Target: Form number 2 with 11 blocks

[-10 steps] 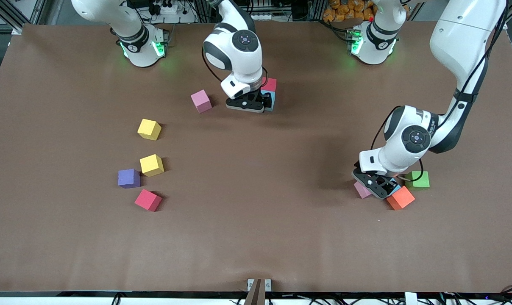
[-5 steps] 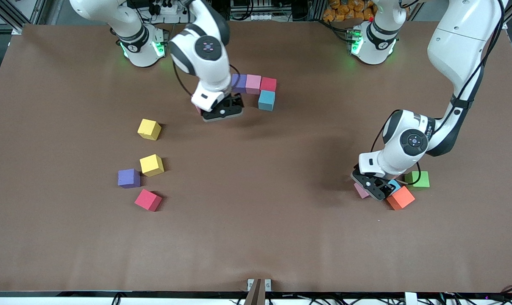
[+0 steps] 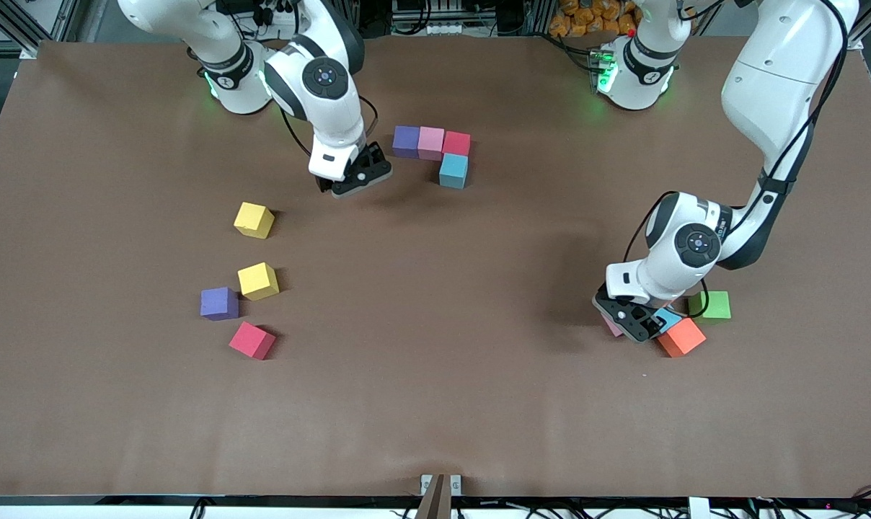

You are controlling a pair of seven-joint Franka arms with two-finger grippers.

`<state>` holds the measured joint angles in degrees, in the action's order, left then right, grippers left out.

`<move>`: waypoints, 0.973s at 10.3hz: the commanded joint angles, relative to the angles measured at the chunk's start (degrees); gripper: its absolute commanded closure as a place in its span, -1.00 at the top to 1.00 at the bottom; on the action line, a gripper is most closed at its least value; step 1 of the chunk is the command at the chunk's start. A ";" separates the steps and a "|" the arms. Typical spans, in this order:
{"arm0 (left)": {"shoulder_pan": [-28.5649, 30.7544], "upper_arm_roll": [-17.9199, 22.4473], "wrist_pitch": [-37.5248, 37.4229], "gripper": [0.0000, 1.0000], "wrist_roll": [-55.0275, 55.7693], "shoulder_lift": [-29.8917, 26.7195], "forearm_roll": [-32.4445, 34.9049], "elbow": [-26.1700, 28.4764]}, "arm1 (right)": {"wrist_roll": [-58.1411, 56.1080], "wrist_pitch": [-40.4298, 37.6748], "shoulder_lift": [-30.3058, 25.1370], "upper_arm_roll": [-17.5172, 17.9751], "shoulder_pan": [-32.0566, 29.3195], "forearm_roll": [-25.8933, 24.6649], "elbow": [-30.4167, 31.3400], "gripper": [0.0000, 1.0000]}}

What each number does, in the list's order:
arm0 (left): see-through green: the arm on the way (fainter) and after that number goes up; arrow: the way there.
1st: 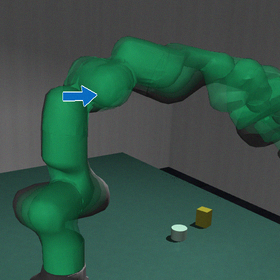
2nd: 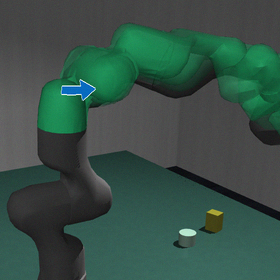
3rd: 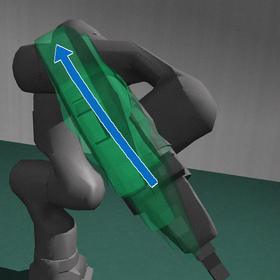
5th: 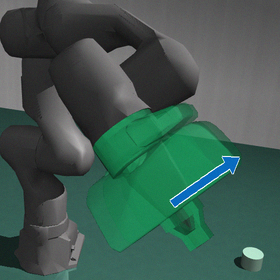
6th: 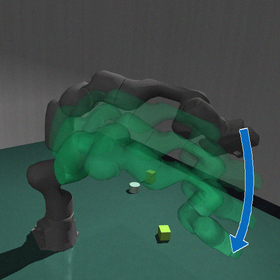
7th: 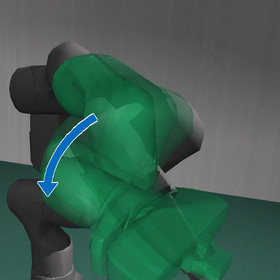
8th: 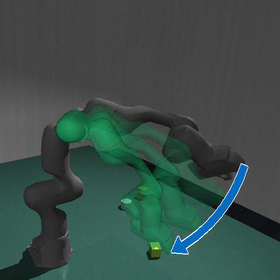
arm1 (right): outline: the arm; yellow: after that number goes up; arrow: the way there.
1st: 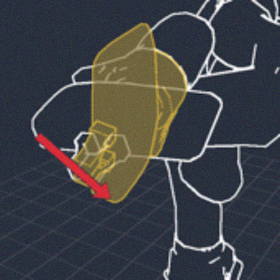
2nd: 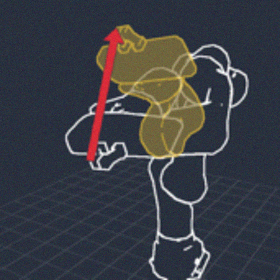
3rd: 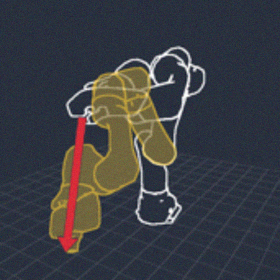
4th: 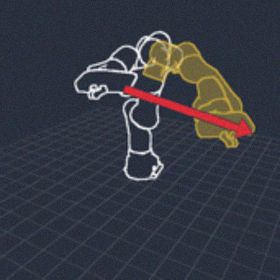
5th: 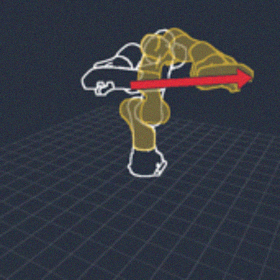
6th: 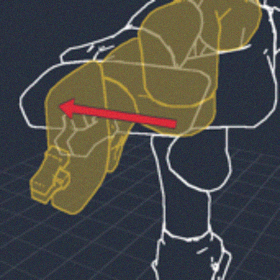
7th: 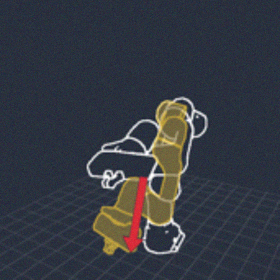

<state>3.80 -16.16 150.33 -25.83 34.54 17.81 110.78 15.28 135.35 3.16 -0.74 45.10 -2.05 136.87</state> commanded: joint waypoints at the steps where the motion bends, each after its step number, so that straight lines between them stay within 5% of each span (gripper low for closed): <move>1: -1.50 0.35 0.49 -0.73 2.08 -0.43 0.83 -0.39 | -3.50 0.88 -4.48 0.21 -0.10 -0.68 5.42 1.00; 7: -7.83 -4.92 -0.73 -0.77 36.67 -2.71 1.18 -0.22 | -1.32 12.39 -2.81 0.38 1.13 0.20 13.86 1.00; 10: -9.42 -10.80 -7.32 -0.77 58.80 -4.30 1.53 -0.13 | 7.47 15.02 -0.18 0.30 5.43 0.20 13.95 1.00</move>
<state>-5.20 -25.24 145.31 24.15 32.33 17.85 109.65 19.77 147.98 1.99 -0.44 49.20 -1.99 149.94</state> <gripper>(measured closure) 0.361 0.000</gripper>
